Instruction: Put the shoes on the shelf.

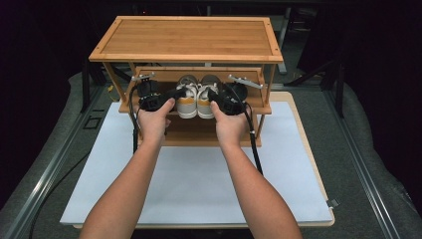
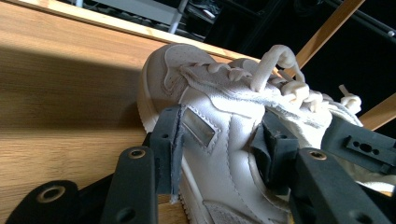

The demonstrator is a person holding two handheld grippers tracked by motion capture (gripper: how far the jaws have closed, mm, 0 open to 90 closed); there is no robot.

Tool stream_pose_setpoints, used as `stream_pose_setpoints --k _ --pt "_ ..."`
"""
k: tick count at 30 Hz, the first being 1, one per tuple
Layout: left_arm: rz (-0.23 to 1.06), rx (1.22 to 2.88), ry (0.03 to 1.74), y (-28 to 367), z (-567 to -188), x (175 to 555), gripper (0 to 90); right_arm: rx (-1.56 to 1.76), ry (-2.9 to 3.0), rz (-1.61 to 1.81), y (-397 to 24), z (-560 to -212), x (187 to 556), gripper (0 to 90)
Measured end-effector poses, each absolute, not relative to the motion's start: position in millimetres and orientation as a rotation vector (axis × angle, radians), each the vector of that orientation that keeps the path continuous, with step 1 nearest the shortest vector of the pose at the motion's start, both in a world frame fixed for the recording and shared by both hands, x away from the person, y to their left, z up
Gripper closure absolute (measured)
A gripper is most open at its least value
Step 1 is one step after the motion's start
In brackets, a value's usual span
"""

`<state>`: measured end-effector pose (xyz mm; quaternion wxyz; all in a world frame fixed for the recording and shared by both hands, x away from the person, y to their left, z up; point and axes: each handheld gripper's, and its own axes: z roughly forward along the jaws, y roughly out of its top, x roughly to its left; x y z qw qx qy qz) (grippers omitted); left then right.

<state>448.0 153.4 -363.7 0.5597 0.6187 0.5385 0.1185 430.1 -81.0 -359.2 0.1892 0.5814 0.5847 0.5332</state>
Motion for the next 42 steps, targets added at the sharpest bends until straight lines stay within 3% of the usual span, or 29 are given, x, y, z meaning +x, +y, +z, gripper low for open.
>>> stream_pose_setpoints --k 9,19,42 --pt "0.280 1.494 1.274 152.3 -361.1 451.7 54.9 1.643 1.687 1.461 -85.3 -358.4 433.8 56.1" --pt "0.261 1.481 1.288 156.4 -356.9 455.1 45.7 1.636 1.711 1.409 -87.9 -353.8 437.8 49.1" --pt "0.335 1.502 1.237 167.8 -344.9 437.0 53.1 1.571 1.695 1.414 -95.6 -338.6 420.1 48.5"
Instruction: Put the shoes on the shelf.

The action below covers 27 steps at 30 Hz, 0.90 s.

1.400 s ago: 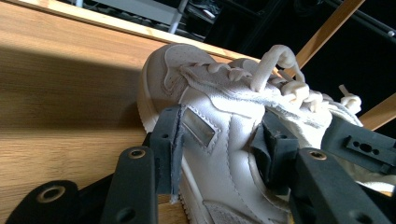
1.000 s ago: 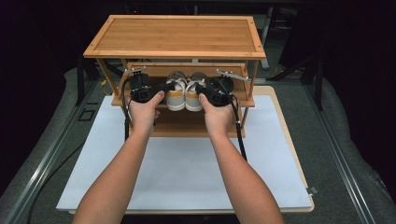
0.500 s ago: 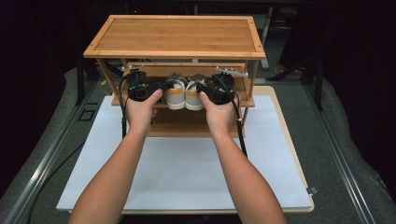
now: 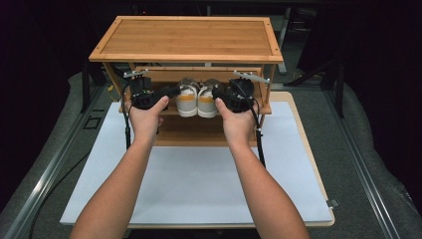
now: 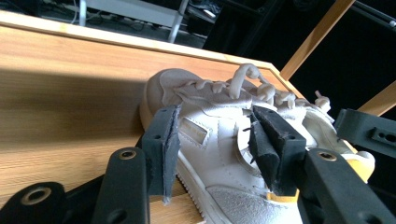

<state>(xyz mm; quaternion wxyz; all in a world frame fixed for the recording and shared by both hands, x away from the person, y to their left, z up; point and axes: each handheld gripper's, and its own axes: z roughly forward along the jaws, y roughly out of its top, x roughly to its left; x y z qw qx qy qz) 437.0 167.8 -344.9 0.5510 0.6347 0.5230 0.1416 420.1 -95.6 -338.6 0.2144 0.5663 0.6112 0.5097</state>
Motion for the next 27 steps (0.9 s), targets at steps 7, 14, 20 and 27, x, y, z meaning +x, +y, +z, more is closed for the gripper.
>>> stream_pose_setpoints --k 7,14,20,27 --pt "0.328 1.497 1.209 176.2 -342.9 428.7 61.4 1.539 1.691 1.458 -97.8 -336.1 412.6 55.0" --pt "0.316 1.517 1.201 184.1 -350.7 425.0 71.5 1.501 1.672 1.476 -105.0 -339.4 401.8 65.1" --pt "0.293 1.517 1.210 188.8 -360.7 427.1 77.2 1.499 1.672 1.466 -113.0 -344.1 401.4 74.3" --pt "0.290 1.534 1.212 187.7 -370.0 430.0 83.3 1.518 1.688 1.447 -118.8 -357.0 405.0 85.8"
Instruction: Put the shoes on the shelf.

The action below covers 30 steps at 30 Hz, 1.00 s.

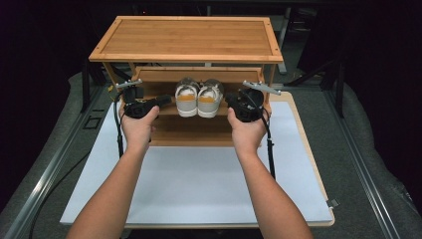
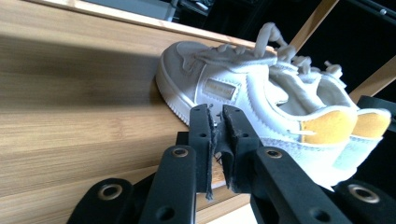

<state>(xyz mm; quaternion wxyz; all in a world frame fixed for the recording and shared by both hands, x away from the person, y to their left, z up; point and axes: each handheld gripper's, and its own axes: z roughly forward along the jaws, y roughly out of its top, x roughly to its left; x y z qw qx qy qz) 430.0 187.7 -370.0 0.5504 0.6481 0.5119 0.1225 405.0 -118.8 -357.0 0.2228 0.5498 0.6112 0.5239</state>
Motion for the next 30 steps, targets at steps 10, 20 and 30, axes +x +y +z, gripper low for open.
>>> stream_pose_setpoints --k 10,20,30 --pt "0.307 1.556 1.232 177.9 -376.5 434.6 87.7 1.576 1.725 1.448 -114.1 -374.1 412.9 90.0" --pt "0.306 1.567 1.229 171.7 -378.9 440.2 89.4 1.593 1.741 1.478 -110.7 -379.2 420.3 90.0" --pt "0.322 1.572 1.229 166.8 -378.1 445.0 89.8 1.606 1.723 1.544 -111.3 -381.5 428.6 90.0"
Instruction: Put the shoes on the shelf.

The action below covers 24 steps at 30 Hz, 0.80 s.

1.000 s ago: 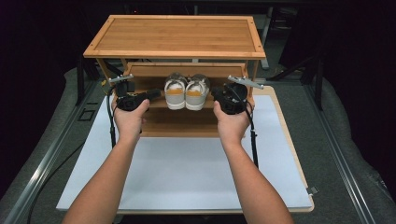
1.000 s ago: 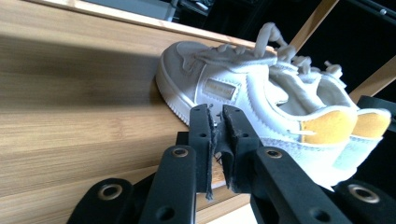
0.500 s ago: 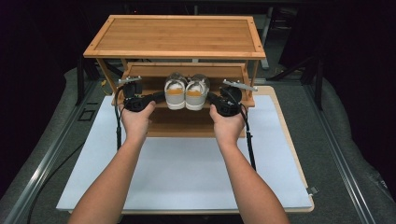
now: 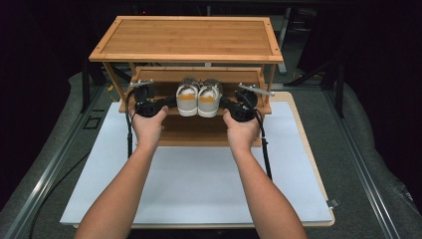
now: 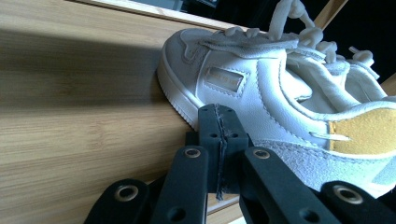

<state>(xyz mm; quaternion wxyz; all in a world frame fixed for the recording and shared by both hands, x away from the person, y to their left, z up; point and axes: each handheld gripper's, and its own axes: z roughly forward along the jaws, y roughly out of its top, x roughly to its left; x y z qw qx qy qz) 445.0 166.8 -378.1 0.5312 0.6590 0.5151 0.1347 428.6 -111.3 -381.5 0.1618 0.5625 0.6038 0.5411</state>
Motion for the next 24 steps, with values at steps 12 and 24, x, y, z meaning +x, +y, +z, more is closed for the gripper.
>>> stream_pose_setpoints --k 12,24 --pt "0.332 1.562 1.248 165.0 -377.8 458.4 89.8 1.606 1.720 1.539 -109.5 -381.1 440.7 90.0" --pt "0.336 1.583 1.256 162.4 -376.7 477.1 89.8 1.609 1.727 1.470 -106.8 -377.9 461.6 90.0"
